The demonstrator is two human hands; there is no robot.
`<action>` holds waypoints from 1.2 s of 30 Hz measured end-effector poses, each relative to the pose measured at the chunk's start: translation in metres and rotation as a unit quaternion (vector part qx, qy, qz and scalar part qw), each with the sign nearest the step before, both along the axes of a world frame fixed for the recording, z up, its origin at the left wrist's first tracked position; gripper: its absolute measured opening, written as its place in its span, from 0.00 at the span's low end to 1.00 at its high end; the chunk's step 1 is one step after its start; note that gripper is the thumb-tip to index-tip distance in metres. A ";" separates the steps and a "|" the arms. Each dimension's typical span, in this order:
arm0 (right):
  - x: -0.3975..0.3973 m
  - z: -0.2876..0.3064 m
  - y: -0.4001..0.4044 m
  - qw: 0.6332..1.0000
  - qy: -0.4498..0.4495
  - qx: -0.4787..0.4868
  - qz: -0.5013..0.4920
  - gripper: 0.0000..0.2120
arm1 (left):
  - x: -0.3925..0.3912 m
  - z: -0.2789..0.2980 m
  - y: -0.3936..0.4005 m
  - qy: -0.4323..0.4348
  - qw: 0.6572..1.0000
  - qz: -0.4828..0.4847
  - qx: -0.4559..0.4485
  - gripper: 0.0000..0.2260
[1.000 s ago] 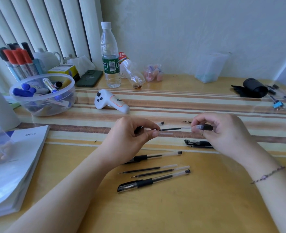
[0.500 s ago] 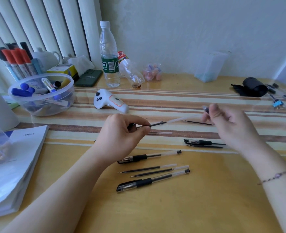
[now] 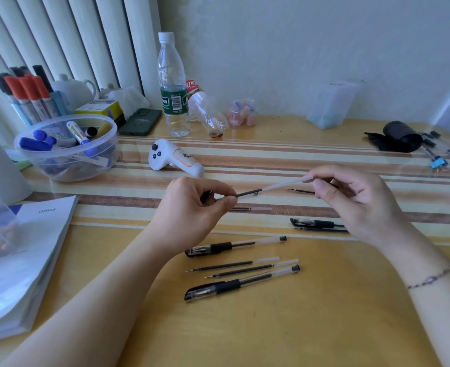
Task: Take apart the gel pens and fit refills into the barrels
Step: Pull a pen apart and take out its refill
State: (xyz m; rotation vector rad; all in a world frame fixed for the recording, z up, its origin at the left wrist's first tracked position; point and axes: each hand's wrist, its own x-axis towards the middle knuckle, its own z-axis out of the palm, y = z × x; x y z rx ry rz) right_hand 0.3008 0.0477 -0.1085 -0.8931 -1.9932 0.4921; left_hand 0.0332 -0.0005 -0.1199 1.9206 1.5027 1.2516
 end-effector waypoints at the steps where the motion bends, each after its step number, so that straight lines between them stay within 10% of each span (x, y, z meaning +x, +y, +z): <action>1: 0.000 0.000 0.000 1.000 0.000 0.000 0.002 0.08 | 0.000 0.000 0.000 0.004 1.000 0.000 -0.002 0.03; 15: 0.000 0.000 -0.002 0.997 -0.019 -0.057 0.050 0.08 | -0.003 -0.002 0.002 0.106 0.994 0.030 -0.007 0.03; 29: -0.006 0.011 -0.022 0.942 -0.293 0.112 -0.124 0.08 | 0.003 -0.005 0.000 0.273 0.959 0.070 -0.021 0.04; 36: -0.007 0.012 -0.026 0.962 -0.253 0.049 -0.090 0.12 | 0.004 -0.006 -0.003 0.305 0.951 0.048 0.005 0.05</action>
